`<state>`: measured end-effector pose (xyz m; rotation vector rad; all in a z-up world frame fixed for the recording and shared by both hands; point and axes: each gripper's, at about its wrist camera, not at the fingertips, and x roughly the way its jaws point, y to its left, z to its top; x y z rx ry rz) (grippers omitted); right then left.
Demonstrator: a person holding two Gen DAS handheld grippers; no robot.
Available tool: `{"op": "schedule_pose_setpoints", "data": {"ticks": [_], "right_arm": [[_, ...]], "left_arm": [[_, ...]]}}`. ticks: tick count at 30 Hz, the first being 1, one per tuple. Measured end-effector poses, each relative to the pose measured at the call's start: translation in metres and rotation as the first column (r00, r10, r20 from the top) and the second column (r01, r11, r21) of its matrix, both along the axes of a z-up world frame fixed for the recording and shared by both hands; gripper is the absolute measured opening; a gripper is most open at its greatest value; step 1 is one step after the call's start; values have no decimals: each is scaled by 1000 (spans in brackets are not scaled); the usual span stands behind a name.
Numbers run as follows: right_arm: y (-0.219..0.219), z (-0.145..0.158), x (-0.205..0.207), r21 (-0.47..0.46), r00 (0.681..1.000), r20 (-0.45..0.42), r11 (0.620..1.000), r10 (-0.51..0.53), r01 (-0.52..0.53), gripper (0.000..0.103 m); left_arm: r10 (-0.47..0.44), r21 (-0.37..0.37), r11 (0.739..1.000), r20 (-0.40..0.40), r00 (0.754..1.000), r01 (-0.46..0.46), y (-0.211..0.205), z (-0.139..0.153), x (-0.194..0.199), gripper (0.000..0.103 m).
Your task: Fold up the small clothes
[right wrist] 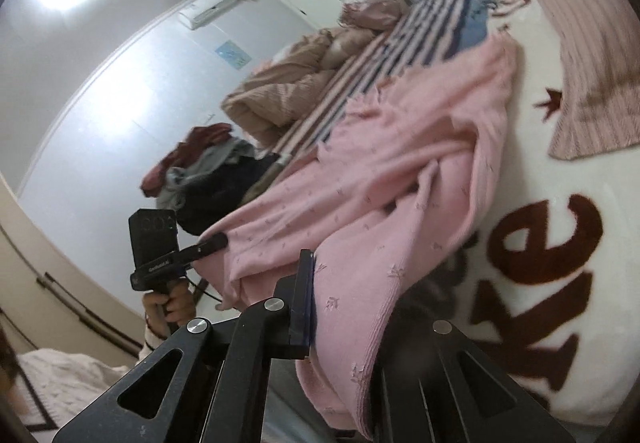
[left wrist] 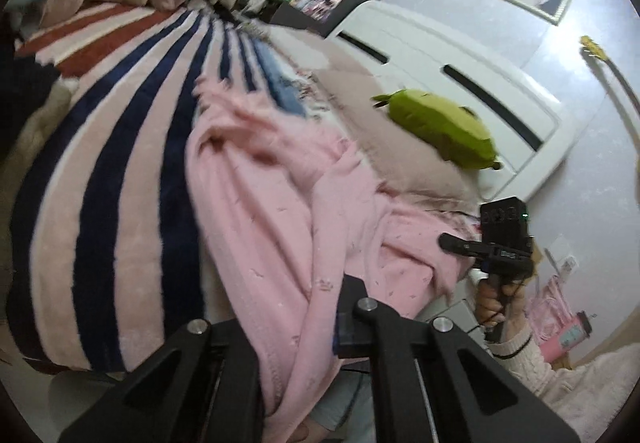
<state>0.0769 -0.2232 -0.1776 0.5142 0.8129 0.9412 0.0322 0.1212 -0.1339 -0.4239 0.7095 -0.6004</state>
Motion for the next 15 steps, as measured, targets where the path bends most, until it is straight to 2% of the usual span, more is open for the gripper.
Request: {"op": "schedule_pose_setpoints", "data": {"ticks": [2, 4, 6, 9, 12, 15], "right_arm": [[0, 12, -4, -12, 1000, 16, 1000, -15, 15, 1], [3, 24, 2, -83, 998, 25, 995, -62, 64, 1], [6, 36, 17, -117, 996, 40, 989, -86, 90, 1], [10, 49, 48, -179, 990, 73, 974, -124, 135, 1], [11, 53, 97, -260, 980, 78, 945, -185, 199, 1], [12, 36, 149, -365, 968, 44, 898, -246, 245, 1]], "left_arm": [[4, 17, 1000, 21, 1000, -4, -1, 15, -2, 5], [36, 54, 998, 25, 999, -37, -2, 25, 9, 5], [55, 90, 994, 44, 998, -59, -4, 31, 26, 5], [66, 87, 994, 57, 996, -71, -7, 40, 68, 5], [109, 173, 978, 56, 992, -117, -17, 43, 126, 5], [132, 233, 964, -8, 991, -127, -27, 25, 190, 6]]}}
